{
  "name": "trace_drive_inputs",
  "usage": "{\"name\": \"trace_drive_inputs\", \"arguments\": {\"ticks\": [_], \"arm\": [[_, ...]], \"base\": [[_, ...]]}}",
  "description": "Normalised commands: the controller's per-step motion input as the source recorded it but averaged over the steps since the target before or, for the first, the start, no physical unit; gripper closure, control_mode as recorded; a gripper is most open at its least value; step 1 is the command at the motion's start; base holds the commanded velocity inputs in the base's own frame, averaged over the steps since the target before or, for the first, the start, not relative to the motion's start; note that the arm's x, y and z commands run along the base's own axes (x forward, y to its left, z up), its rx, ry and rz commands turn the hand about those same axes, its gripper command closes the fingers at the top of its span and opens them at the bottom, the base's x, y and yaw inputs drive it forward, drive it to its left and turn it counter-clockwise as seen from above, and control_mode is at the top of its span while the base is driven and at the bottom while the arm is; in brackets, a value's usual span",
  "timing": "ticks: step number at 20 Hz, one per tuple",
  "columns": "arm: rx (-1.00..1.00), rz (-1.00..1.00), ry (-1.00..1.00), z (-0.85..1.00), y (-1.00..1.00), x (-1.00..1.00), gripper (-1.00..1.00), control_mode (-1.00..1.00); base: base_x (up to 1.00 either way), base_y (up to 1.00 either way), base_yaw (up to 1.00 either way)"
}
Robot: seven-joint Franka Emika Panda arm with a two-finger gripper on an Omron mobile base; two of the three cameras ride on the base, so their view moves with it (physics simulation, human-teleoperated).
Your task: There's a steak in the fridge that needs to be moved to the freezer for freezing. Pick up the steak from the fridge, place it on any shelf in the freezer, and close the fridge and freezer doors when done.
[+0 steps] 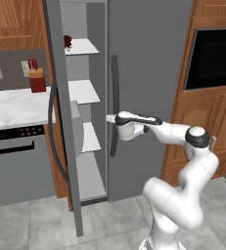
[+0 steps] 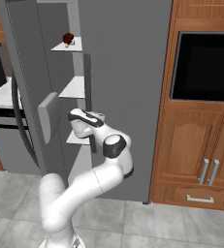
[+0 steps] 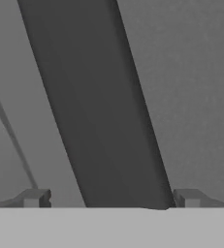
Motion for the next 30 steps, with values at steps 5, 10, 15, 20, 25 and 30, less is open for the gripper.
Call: {"name": "trace_drive_inputs", "arguments": {"ticks": [5,10,15,20,25,30], "arm": [[0.0,0.0,0.05,0.0,0.16,0.76,-1.0,-1.0],[0.0,0.0,0.07,0.0,0.07,0.82,-1.0,-1.0],[0.0,0.0,-0.07,0.46,0.0,0.02,-1.0,-1.0],[0.0,0.0,-0.23,0.82,0.0,-0.03,-1.0,-1.0],[0.0,0.0,-0.27,0.83,0.0,-0.16,-1.0,-1.0],[0.0,0.0,-0.32,0.74,0.0,-0.36,-1.0,-1.0]], "base": [[0.0,0.0,0.0],[0.0,0.0,0.0],[0.0,0.0,0.0],[0.0,0.0,0.0],[0.0,0.0,0.0],[0.0,0.0,0.0]]}}
